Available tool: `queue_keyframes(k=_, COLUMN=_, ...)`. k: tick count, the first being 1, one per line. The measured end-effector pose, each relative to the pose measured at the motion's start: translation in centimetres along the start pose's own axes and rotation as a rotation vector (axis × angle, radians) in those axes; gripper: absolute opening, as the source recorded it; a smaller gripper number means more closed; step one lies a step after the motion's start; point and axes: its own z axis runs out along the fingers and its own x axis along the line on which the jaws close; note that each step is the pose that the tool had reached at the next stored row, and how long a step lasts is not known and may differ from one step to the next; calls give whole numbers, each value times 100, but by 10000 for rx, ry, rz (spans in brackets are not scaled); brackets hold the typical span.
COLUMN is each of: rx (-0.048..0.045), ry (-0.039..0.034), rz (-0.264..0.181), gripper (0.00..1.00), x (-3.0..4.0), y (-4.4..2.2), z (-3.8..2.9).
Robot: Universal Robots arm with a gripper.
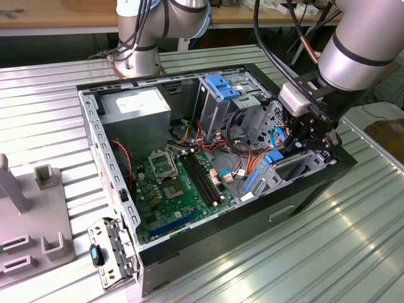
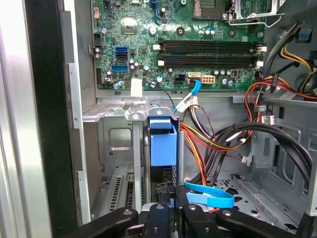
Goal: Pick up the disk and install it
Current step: 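Insert the second disk wire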
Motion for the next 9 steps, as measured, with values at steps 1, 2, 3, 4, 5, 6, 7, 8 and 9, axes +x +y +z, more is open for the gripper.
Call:
queue_keyframes(k=1, rx=0, ry=1, rz=0, gripper=16, x=0, y=0, z=0)
queue_keyframes(k=2, rx=0, ry=-5, rz=1, gripper=16, x=0, y=1, z=4)
queue_keyframes(k=3, rx=0, ry=-4, rz=1, gripper=17, x=0, y=1, z=4)
queue_keyframes(k=4, rx=0, ry=-1, rz=1, gripper=23, x=0, y=1, z=3)
queue_keyframes(k=5, rx=1, ry=-1, rz=0, gripper=30, x=1, y=0, z=3)
queue_keyframes(k=6, rx=0, ry=0, rz=0, gripper=30, x=0, y=1, z=4)
queue_keyframes(k=7, rx=0, ry=0, rz=0, gripper=30, x=0, y=0, z=2)
queue_keyframes(k=8, rx=0, ry=2, rz=0, gripper=30, x=-1, y=-1, z=-5)
queue_keyframes(k=9, rx=0, ry=0, rz=0, gripper=30, x=-3, y=-6, z=-38)
